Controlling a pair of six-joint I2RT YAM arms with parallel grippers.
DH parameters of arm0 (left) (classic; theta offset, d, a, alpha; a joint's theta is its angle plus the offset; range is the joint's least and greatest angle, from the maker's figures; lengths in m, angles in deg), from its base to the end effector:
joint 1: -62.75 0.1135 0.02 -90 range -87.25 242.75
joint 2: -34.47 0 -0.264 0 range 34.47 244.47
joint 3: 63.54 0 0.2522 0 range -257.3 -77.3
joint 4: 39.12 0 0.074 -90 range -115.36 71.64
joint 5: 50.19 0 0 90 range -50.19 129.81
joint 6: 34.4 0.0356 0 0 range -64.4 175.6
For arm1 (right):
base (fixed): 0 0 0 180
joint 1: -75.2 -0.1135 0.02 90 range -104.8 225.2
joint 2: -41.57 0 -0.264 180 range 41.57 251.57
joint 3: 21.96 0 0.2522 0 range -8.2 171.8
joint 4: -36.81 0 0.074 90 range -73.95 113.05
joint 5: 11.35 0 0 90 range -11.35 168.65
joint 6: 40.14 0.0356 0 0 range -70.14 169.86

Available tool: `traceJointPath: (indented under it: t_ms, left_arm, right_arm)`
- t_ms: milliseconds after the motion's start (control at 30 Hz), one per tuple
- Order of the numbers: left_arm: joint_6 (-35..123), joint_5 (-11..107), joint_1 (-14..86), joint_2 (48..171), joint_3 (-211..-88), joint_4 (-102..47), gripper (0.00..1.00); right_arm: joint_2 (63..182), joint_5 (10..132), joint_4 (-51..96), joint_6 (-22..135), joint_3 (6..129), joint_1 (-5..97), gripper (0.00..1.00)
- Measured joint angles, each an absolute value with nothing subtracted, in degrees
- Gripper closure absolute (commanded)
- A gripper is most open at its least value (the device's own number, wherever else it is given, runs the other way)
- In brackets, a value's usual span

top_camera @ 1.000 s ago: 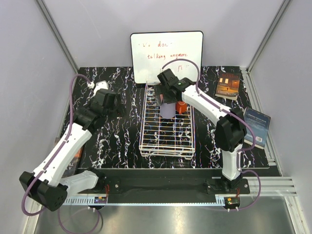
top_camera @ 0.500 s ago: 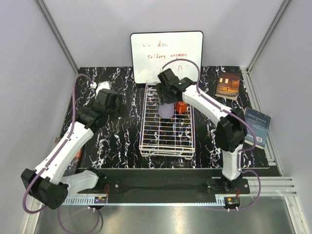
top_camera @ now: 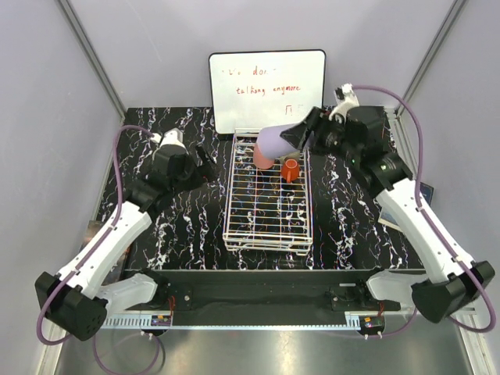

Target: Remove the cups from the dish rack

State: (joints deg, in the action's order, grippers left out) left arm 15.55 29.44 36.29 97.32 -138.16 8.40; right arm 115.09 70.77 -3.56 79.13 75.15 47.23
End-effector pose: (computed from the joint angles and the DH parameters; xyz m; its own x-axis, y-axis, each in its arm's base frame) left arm 0.2132 -0.0989 0.3362 -0.5983 -0.4093 -0.6889 -0.1012 0.8914 -0.4417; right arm 0.2458 0.1360 0.4360 -0.5062 0.2795 -0.8158 -0.3817 0.7757 0.5026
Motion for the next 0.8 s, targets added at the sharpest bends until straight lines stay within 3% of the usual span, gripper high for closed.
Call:
traceJointPath:
  t_ms: [300, 667, 800]
  left_arm:
    - [7.22, 49.41, 36.49, 96.03, -128.87, -15.9, 0.12]
    - [-0.01, 59.16, 36.51, 95.44, -123.73, -37.28, 0.18]
    - [-2.35, 61.13, 35.86, 95.33, -121.61, -41.65, 0.25]
  right_arm:
    - [112.95, 49.46, 24.65, 100.42, 47.39, 51.21, 1.0]
    - [114.61, 41.54, 41.64, 111.13, 44.03, 51.25, 1.0]
    - [116.9, 39.69, 45.02, 112.77, 44.03, 51.25, 1.0]
